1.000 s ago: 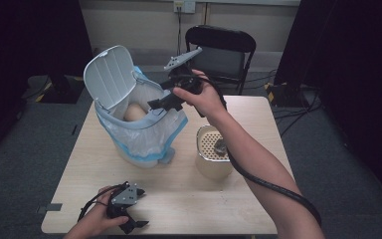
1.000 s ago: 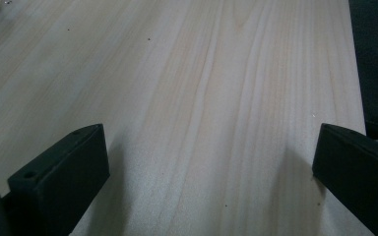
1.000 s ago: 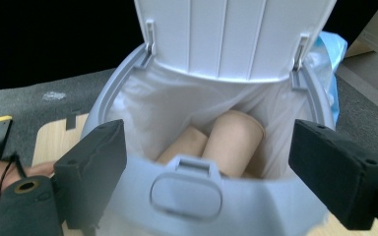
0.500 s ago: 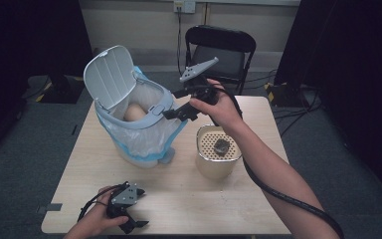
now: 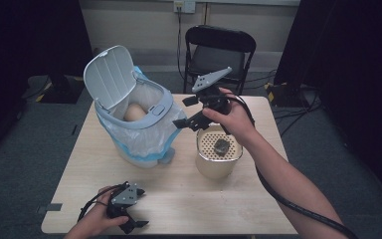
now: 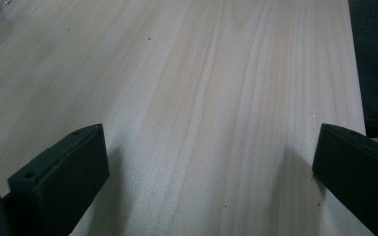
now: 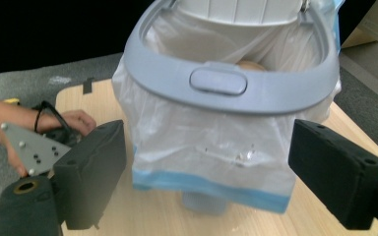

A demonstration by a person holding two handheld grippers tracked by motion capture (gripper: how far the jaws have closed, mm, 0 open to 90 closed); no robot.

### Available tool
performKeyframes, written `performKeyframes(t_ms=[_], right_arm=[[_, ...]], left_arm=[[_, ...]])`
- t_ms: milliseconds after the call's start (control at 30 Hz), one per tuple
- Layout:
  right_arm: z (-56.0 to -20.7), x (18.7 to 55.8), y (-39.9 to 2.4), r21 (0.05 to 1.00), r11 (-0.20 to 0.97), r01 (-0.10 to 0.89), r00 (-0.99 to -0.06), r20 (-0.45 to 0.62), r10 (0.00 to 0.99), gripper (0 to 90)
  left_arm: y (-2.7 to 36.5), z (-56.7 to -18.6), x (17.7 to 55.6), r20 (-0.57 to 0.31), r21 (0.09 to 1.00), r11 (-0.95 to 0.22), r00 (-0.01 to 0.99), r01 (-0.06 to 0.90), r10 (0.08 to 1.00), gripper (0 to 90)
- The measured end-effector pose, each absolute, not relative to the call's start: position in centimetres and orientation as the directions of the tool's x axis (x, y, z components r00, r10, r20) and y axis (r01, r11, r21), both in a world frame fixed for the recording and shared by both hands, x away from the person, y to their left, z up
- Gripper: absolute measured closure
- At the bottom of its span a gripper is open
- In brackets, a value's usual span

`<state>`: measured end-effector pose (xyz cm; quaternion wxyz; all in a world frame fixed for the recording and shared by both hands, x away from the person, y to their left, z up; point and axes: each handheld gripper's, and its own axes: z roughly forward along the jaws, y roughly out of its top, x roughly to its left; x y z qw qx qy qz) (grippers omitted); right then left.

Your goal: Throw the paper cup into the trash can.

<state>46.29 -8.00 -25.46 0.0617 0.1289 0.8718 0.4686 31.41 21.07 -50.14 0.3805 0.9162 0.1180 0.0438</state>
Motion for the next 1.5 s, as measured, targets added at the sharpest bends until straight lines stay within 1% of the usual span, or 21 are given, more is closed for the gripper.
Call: performKeyframes(t_ms=[133,700,1033,1500], right_arm=[[-26.0,45.9,-8.5,0.824,0.543,0.164,-0.96,0.007,0.279,14.3],[-26.9,43.5,-9.9,0.828,0.543,0.139,-0.967,-0.004,0.254,14.3],[-28.2,42.4,-11.9,0.832,0.532,0.157,-0.966,0.018,0.257,14.3],[-30.2,41.5,-15.2,0.815,0.553,0.173,-0.958,0.01,0.285,14.3]], left_arm=[[21.1,-50.2,31.4,-0.01,0.71,-0.68,0.968,0.183,0.25,0.0],[21.1,-50.2,31.4,-0.011,0.713,-0.676,0.968,0.184,0.252,0.0],[21.0,-50.2,31.4,-0.01,0.716,-0.674,0.967,0.183,0.253,0.0],[21.0,-50.3,31.4,-0.015,0.716,-0.672,0.967,0.188,0.255,0.0]])
